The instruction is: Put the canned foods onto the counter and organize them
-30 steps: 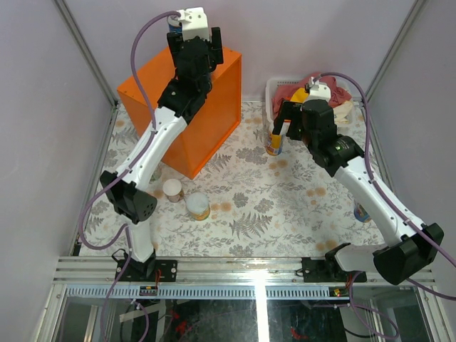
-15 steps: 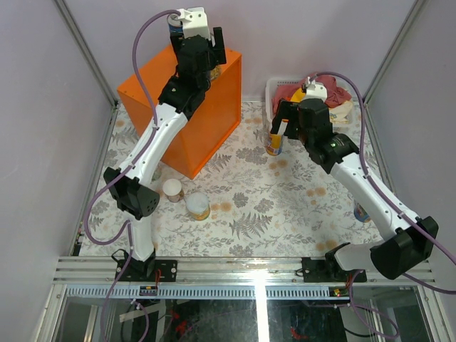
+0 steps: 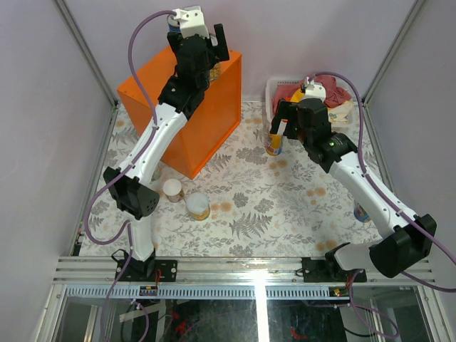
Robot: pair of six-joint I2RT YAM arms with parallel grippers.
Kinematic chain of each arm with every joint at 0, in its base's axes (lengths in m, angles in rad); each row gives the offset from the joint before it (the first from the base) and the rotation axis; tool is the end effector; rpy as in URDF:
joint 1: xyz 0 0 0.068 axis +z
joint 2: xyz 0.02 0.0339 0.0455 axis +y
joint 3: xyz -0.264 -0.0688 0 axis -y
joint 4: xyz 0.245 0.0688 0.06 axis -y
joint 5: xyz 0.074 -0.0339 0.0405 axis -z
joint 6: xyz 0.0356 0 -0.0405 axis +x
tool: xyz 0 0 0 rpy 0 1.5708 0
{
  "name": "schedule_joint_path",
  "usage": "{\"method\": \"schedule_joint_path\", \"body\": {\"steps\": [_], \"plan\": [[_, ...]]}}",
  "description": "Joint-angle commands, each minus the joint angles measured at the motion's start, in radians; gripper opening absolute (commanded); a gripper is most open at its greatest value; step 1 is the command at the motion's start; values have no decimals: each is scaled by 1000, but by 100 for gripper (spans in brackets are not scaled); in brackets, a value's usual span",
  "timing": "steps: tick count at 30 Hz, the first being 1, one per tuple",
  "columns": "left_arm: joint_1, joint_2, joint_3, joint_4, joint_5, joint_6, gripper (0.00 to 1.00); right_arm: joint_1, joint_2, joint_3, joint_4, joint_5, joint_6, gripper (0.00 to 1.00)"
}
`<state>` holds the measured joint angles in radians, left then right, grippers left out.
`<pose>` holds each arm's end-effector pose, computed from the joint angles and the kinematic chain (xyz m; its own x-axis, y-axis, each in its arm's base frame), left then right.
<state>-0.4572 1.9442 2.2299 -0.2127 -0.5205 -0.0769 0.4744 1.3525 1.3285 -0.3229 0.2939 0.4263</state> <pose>0.4018 -0.1779 0.4936 0.0700 -0.1087 -0.9916 -0.0569 0.9920 -0.1128 0.2812 0.1328 0.3886 -0.3560 0.2621 -0.8970 -0.0524 0.9528 0.2992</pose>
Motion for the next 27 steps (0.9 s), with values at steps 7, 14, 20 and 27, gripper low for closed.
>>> {"method": "schedule_joint_path", "body": {"steps": [7,14,20,27], "plan": [[4,-11,4,140,48,-46,100,-14,-18,-3,58,-11,5,99],[0,-89,-73,221,73,-43,100,-15,-19,1,58,-18,5,99],[0,-126,-99,263,40,-12,100,-15,-10,12,59,-31,12,99],[0,-192,-183,344,-1,-5,100,-15,-18,10,59,-29,7,99]]}}
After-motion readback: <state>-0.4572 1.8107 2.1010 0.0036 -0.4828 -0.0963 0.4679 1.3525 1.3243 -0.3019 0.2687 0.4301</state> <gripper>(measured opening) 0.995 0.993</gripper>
